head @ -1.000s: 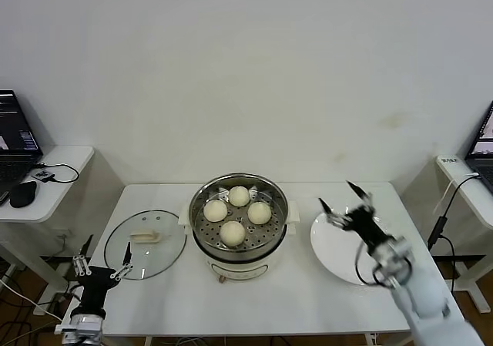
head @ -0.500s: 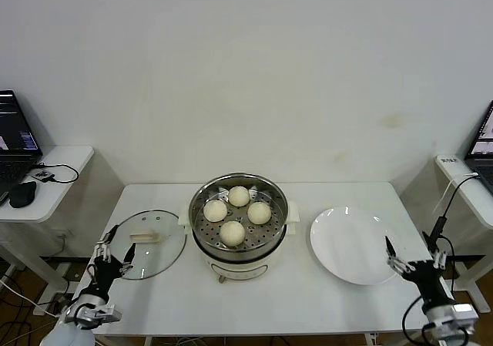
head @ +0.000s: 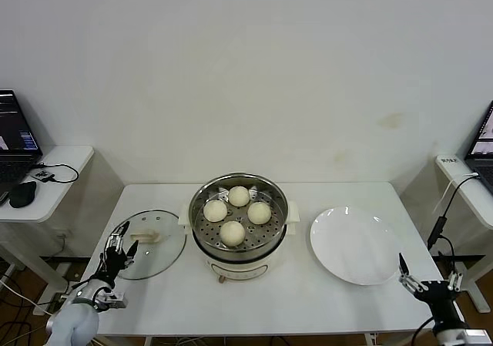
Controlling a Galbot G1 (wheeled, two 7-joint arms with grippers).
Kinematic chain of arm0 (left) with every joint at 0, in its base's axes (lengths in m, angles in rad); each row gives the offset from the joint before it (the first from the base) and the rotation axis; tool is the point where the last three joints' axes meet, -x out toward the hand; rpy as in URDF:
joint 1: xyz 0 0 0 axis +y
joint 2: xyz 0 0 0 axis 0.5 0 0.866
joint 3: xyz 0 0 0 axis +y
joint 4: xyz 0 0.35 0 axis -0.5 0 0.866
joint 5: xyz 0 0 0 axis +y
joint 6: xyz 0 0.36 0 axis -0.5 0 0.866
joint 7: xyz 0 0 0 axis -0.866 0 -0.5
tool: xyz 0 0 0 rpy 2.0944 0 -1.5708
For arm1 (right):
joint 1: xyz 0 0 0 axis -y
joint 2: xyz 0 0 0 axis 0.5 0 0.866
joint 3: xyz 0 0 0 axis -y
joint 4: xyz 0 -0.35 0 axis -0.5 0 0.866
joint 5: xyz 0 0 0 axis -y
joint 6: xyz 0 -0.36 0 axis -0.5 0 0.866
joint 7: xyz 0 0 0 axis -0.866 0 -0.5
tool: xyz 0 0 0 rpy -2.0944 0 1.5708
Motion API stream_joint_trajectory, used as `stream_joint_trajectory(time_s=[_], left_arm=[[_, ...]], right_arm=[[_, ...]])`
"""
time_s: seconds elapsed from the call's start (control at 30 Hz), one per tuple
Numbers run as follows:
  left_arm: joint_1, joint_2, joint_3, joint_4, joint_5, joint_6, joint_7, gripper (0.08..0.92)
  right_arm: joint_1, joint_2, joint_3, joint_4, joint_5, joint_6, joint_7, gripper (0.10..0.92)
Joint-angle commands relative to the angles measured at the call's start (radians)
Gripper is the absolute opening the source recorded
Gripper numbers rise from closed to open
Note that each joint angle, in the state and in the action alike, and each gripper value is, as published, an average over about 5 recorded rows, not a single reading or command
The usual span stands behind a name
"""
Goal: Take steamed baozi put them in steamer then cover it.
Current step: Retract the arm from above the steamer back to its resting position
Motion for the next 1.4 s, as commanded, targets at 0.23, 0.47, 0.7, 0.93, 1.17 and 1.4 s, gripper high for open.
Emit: stream_joint_trajectory(time_s=[0.23,0.47,0.7,0.93,1.17,1.4], left_arm=[[-0.134,-0.002,0.037,0.149,0.065,-0.001,0.004,0.823],[-0.168,-0.012,0.050,0.163,0.079,0.001,0.012,0.823],[-0.219,-0.022,0.061,0.198,0.087,0.002,0.017,0.823],[-0.251,-0.029,0.069,0.225,0.097,0.001,0.024,0.823],[-0.268,-0.038,0.074,0.259,0.104,-0.001,0.021,0.822],[-0.264,-0.042,0.072,0.276,0.119,-0.003,0.020,0.706]], right_arm=[[-0.023,0.021,0.018,-0.007,-0.002,0.008,-0.003,0.823],[-0.025,0.028,0.012,-0.013,-0.006,0.012,-0.006,0.823],[-0.033,0.038,0.007,-0.023,-0.013,0.021,-0.010,0.823],[-0.033,0.039,0.010,-0.032,-0.015,0.024,-0.013,0.823],[-0.029,0.042,0.003,-0.041,-0.021,0.025,-0.015,0.823],[-0.026,0.041,0.001,-0.046,-0.022,0.026,-0.017,0.823]])
